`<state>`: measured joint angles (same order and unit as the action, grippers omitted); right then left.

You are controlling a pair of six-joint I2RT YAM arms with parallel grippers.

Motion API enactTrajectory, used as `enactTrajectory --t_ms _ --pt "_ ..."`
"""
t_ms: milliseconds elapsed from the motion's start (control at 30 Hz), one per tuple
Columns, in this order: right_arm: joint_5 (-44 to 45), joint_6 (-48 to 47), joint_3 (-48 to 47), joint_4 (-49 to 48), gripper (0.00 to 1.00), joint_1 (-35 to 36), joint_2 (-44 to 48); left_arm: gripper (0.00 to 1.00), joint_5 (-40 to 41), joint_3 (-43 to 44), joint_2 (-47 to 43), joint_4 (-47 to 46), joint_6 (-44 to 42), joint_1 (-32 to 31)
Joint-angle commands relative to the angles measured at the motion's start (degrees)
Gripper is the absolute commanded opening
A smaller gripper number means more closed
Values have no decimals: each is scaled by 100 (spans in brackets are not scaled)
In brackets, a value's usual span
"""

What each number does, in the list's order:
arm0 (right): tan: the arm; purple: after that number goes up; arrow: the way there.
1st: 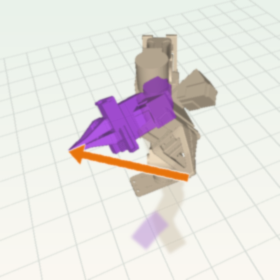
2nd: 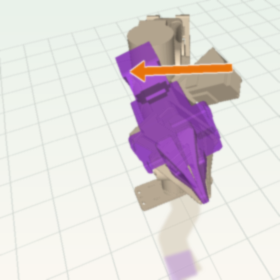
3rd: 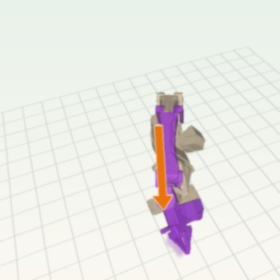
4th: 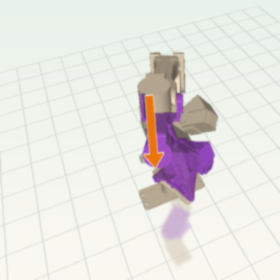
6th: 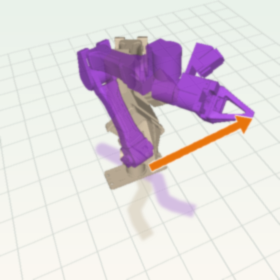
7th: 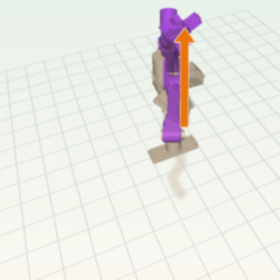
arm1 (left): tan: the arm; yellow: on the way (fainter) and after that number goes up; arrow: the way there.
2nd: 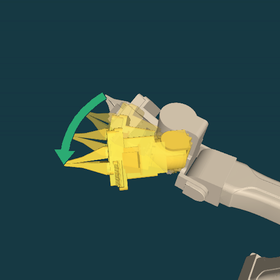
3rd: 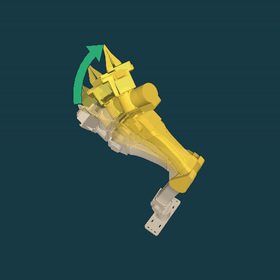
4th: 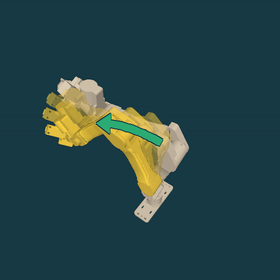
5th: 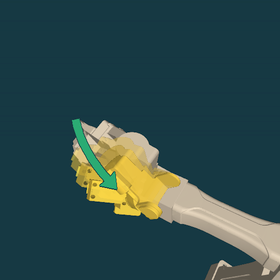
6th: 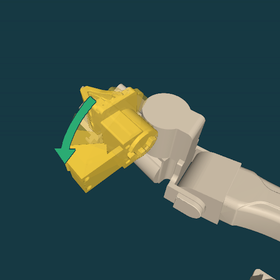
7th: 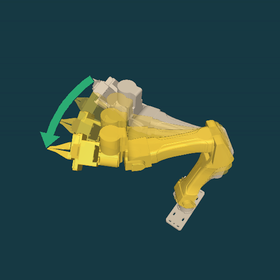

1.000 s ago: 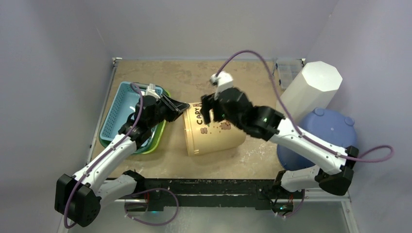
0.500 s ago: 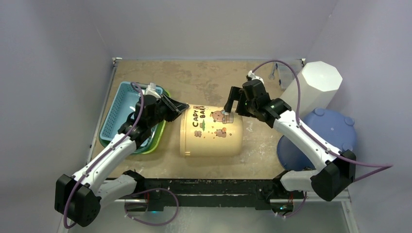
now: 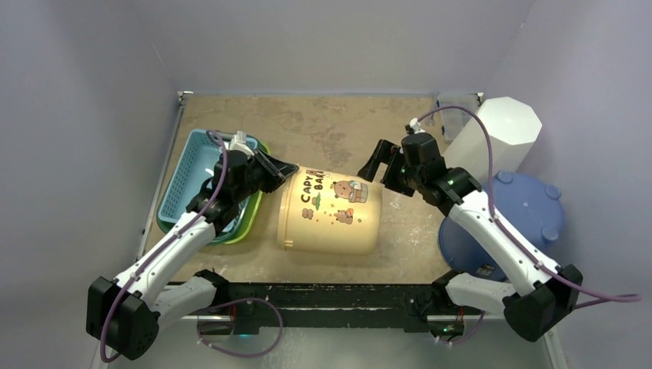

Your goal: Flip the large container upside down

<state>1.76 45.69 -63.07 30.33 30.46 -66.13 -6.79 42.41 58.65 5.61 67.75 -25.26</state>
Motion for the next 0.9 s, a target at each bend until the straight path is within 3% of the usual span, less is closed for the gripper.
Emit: enactTrajectory --t_ms 0,167,233,367,600,700,867 --pt "-103 -176 -164 284 99 -5 397 18 213 69 173 747 -646 -19" --pt "-973 -1254 -43 -22 99 -5 740 27 179 559 356 1138 -1115 -14" --pt "-877 -1667 -265 198 99 30 697 29 181 691 431 1275 -1301 -14" --pt "-817 -2653 -360 -267 99 234 853 30 30 802 589 1321 -1512 -14" --pt "-241 -4322 -186 -1431 96 1625 532 31 -55 1017 799 1475 -1785 -20" --pt "-834 -5247 348 -2180 97 1686 765 32 -30 1168 852 1581 -1879 -15" --pt "-1672 -6069 780 -2392 98 1698 890 33 -50 1328 932 1656 -1979 -14"
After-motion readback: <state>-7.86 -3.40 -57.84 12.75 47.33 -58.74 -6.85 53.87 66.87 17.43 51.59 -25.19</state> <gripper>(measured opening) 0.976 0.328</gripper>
